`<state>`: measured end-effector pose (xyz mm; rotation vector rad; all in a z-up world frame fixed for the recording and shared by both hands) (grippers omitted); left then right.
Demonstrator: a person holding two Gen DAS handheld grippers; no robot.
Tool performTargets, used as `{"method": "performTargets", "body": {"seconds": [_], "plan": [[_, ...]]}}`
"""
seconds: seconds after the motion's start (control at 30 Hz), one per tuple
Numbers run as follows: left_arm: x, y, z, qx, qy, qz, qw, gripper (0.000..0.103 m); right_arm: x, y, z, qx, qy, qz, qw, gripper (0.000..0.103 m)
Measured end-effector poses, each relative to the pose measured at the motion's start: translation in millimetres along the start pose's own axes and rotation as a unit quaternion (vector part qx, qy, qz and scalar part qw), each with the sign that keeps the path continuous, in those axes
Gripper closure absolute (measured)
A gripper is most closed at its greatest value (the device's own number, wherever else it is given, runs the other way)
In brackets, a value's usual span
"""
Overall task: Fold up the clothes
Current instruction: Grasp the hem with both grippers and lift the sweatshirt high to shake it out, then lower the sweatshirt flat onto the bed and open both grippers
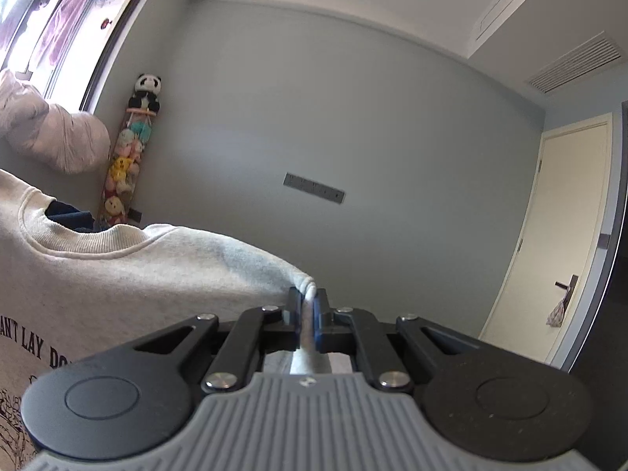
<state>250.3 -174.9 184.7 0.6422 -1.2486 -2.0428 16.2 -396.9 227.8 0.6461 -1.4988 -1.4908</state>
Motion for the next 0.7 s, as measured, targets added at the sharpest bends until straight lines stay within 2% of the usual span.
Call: {"method": "performTargets", "body": {"seconds": [0.1,0.3,0.37,0.47,0.6,0.7], "plan": [[-14,-9,-59,-0.034,0.014,-0.007,0.9993,0.092,-9,-22,-62,-0.04,-0.001,0.006,0.999,0.096],[-25,-14,-168,-0.069,0.043,-0.024,0.9964,0.093,-16,-69,-189,-0.102,-0.021,0.019,0.994,0.096],[-25,-27,-205,-0.094,0.051,-0.028,0.9939,0.093,-18,-86,-230,-0.122,-0.027,0.022,0.992,0.096],[-23,-58,-256,-0.133,0.068,-0.038,0.988,0.093,-27,-131,-282,-0.164,-0.025,0.017,0.986,0.096],[-23,-94,-304,-0.171,0.081,-0.043,0.981,0.093,-42,-190,-330,-0.202,-0.025,0.011,0.979,0.096],[-22,-114,-321,-0.19,0.084,-0.038,0.9775,0.089,-50,-223,-352,-0.227,-0.016,0.009,0.974,0.095]]}}
Point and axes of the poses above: each gripper's, at about its wrist camera, not at the fingertips, and z roughly against the way its jaws point, x to its right, y to its top, the point moved 8 cm from there along -z, roughly the way its jaws point, and after that the axes turned 5 degrees about -z, right-handed, at the moved point
